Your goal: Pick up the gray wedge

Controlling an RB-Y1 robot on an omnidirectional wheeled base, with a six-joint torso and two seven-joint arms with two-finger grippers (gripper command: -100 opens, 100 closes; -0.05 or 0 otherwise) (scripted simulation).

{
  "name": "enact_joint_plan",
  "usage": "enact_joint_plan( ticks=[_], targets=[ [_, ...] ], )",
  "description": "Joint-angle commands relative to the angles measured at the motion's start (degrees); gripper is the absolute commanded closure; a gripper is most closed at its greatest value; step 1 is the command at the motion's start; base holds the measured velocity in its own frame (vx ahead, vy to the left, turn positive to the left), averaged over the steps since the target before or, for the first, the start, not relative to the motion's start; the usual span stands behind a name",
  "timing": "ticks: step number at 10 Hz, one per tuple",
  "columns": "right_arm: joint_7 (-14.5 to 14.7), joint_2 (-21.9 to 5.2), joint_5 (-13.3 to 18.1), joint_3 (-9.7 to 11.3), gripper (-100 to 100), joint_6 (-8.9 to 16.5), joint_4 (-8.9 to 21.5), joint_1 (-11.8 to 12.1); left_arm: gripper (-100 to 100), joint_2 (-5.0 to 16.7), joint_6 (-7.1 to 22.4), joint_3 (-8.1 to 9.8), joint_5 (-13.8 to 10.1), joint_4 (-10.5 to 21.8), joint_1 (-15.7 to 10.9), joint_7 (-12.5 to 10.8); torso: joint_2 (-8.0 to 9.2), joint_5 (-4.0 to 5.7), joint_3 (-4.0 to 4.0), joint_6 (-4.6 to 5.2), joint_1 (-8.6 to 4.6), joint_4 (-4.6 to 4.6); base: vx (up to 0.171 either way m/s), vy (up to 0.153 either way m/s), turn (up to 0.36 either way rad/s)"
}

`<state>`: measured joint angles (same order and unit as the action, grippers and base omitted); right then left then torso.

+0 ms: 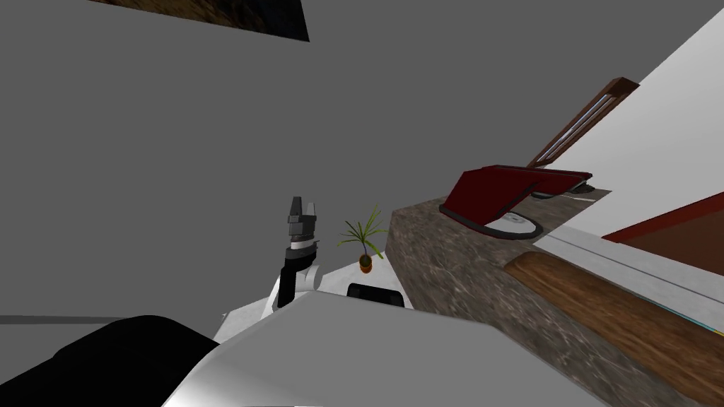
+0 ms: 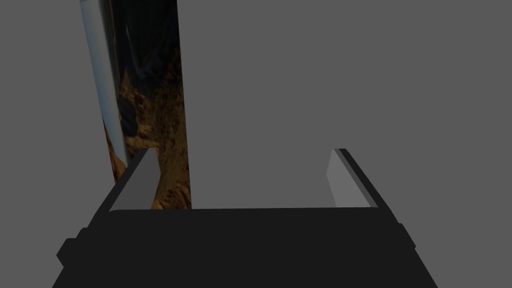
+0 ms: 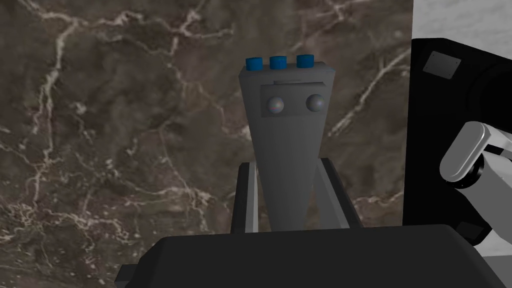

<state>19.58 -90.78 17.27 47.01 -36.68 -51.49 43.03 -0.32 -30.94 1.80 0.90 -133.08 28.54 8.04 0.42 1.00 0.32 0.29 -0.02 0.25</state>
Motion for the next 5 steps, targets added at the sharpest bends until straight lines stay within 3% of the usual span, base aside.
enact_joint_plan(
  ticks=[1, 2, 4, 5],
  targets=[
    [-0.37, 0.09, 0.39, -2.53, 100, 0.03, -0.63, 2.49, 0, 0.0, 0.0, 0.0, 0.0, 0.0, 0.0, 0.0, 0.0, 0.0, 0.0, 0.0, 0.0, 0.0, -0.033, -0.008, 0.016],
    [-2.58, -1.62, 1.33, -4.43, 100, 2.17, -3.49, 4.32, 0, 0.0, 0.0, 0.0, 0.0, 0.0, 0.01, 0.0, -0.04, 0.0, -0.02, 0.09, 0.0, -0.02, -0.058, 0.003, 0.217],
    [-2.58, -1.62, 1.33, -7.81, 100, 2.17, -5.38, 7.85, 0, 0.0, 0.0, 0.0, 0.0, 0.0, 0.0, 0.0, -0.04, -0.02, -0.02, -0.01, 0.03, -0.01, -0.053, -0.003, 0.067],
    [-4.8, -3.33, 2.26, -9.71, 100, 4.31, -8.11, 9.81, 0, 0.0, 0.0, 0.0, 0.0, 0.0, 0.01, 0.0, -0.05, -0.01, -0.03, 0.1, 0.04, -0.02, -0.062, 0.003, 0.167]
  ],
)
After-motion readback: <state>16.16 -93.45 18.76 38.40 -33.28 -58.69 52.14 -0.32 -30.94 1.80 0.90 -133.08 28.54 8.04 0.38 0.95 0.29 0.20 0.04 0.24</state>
